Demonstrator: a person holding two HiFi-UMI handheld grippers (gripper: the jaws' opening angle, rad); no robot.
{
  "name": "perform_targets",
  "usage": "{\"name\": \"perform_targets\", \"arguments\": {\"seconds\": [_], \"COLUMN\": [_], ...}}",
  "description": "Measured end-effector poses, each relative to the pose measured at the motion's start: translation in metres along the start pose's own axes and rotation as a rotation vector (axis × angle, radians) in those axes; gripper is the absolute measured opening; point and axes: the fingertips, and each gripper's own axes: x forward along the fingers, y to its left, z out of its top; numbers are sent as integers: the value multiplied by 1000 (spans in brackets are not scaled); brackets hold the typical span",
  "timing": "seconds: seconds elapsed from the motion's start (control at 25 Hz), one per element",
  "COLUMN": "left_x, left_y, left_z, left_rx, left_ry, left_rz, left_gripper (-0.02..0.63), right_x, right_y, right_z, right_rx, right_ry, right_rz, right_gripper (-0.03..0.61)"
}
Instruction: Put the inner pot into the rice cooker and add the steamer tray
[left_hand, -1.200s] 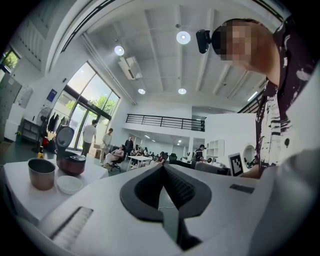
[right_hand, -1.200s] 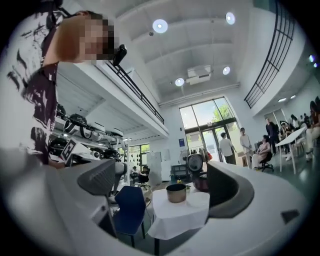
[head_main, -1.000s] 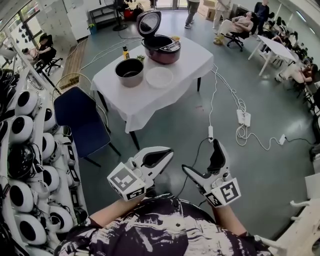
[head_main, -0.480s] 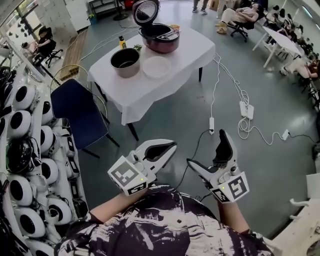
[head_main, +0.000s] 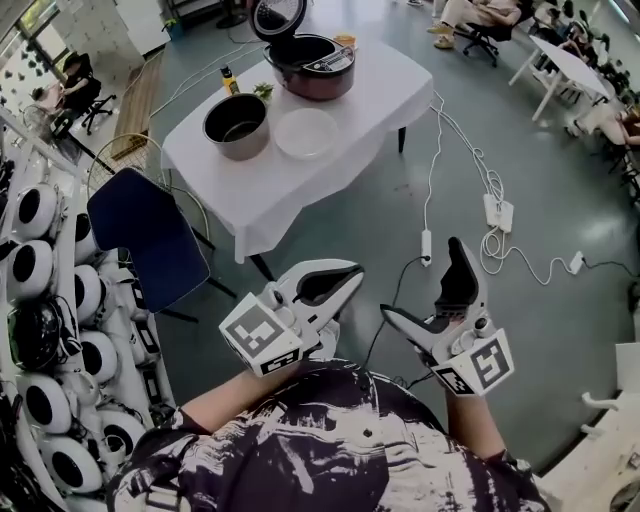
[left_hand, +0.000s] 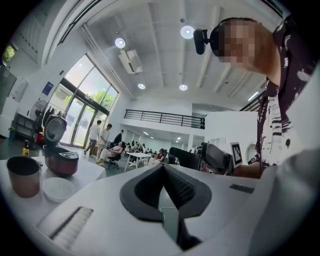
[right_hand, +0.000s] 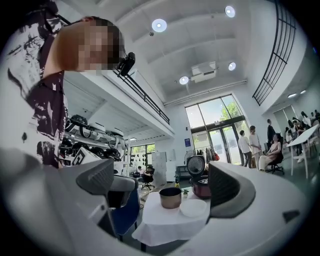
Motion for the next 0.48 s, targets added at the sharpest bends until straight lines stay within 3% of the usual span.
{"name": "perform_targets", "arguments": {"seconds": [0.48], "left_x": [93], "left_y": [180], "left_z": [47], "left_rx": [-6], "left_ry": [-13], "left_rz": [-93], "left_gripper": [5], "right_x": [156], "right_y": [-129], "right_z": [-7], "right_rx": [-49], "right_ry": [38], "right_rz": [-28], "right_gripper": [537]}}
